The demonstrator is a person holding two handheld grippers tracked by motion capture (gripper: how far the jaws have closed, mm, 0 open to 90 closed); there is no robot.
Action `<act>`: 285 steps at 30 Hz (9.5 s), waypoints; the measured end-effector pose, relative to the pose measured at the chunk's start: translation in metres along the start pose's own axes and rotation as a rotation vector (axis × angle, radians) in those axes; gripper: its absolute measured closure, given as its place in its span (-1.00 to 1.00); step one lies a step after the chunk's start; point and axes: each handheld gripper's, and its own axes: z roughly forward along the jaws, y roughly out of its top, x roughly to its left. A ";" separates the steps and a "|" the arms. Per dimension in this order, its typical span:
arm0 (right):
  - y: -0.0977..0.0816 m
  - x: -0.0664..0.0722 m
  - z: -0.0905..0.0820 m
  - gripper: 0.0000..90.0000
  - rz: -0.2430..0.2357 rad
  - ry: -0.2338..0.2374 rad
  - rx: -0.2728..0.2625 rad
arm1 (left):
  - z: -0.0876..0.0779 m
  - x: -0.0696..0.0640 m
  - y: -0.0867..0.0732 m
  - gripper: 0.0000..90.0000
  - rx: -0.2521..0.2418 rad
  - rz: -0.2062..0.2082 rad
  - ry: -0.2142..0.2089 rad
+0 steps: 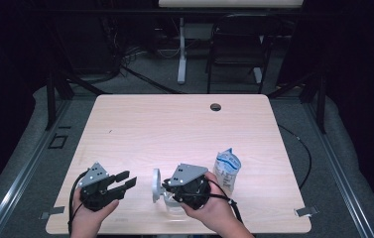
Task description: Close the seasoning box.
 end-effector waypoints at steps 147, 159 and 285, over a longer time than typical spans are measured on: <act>-0.114 -0.085 -0.075 -0.17 0.369 -0.431 -0.057 | -0.013 0.025 -0.011 0.23 -0.024 -0.087 0.074; -0.113 -0.089 -0.060 -0.17 0.354 -0.429 -0.050 | -0.013 0.026 -0.012 0.23 -0.026 -0.094 0.075; -0.166 -0.080 0.009 -0.12 0.348 -0.513 -0.066 | -0.013 0.039 -0.021 0.23 -0.026 -0.145 0.099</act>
